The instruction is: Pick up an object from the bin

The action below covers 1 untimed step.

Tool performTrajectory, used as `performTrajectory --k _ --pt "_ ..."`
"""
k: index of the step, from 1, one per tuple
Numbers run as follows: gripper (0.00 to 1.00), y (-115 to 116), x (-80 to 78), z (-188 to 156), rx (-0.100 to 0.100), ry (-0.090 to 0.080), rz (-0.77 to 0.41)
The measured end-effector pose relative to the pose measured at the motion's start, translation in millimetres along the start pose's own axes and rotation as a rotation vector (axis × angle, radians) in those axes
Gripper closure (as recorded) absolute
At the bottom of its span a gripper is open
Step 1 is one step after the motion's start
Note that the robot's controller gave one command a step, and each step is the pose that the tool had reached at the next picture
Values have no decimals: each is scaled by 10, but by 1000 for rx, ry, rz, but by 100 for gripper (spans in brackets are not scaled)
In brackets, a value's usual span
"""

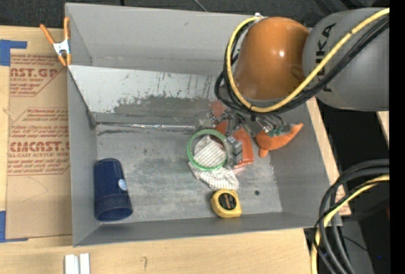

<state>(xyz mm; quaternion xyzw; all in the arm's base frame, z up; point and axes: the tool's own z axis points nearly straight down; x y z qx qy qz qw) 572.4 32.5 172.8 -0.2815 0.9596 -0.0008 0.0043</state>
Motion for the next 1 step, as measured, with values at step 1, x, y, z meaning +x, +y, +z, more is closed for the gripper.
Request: performTrajectory --k 1 --pt "100 48 131 -384 -8 13 -14"
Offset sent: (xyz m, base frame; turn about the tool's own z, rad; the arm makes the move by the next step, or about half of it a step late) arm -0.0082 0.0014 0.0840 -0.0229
